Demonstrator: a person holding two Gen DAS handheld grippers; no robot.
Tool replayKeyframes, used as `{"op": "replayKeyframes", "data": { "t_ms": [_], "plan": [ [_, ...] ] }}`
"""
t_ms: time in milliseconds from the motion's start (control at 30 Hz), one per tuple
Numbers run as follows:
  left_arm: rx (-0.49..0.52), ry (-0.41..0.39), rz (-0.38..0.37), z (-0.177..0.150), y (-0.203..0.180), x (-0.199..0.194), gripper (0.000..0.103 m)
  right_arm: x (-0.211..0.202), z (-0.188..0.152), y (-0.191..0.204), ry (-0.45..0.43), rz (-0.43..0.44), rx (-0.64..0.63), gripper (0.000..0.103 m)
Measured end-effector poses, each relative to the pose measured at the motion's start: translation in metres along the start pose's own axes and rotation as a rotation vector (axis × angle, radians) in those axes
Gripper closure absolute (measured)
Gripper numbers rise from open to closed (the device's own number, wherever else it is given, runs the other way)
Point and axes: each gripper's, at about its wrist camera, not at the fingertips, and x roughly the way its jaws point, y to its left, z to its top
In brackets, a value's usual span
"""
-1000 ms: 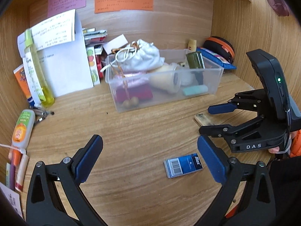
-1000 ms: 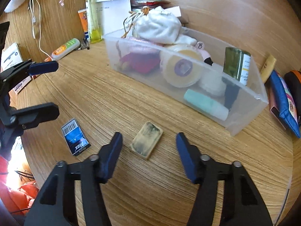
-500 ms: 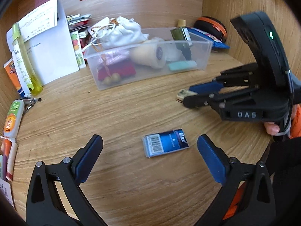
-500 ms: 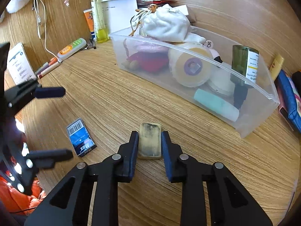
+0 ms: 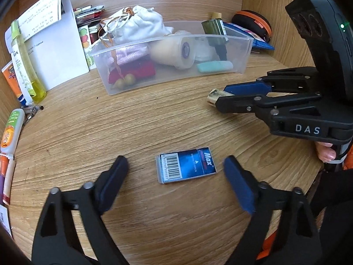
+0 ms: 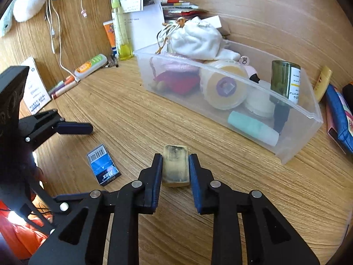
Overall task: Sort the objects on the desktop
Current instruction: 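Grasp the blue Max card pack with the left tool while the right tool grasps the beige eraser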
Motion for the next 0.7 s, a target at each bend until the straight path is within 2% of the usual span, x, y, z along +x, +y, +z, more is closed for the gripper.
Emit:
{"op": "replayKeyframes", "data": {
  "t_ms": [133, 200, 533, 700],
  "plan": [
    [-0.004, -0.008, 0.006, 0.0018, -0.0003, -0.0004, 0.039, -0.0034, -0.0001, -0.0055, -0.018, 0.016, 0.025, 0.081],
    [0.0, -0.017, 0.003, 0.0026, -0.0009, -0.0011, 0.053, -0.0039, -0.0002, -0.0056, -0.022, 0.017, 0.024, 0.081],
    [-0.007, -0.027, 0.006, 0.0033, -0.0026, -0.0028, 0.053, -0.0046, -0.0002, -0.0047, -0.04, 0.027, 0.029, 0.081],
    [-0.012, -0.074, 0.012, 0.0088, -0.001, -0.0079, 0.053, -0.0052, -0.0006, -0.0059, -0.043, 0.036, 0.033, 0.081]
  ]
}}
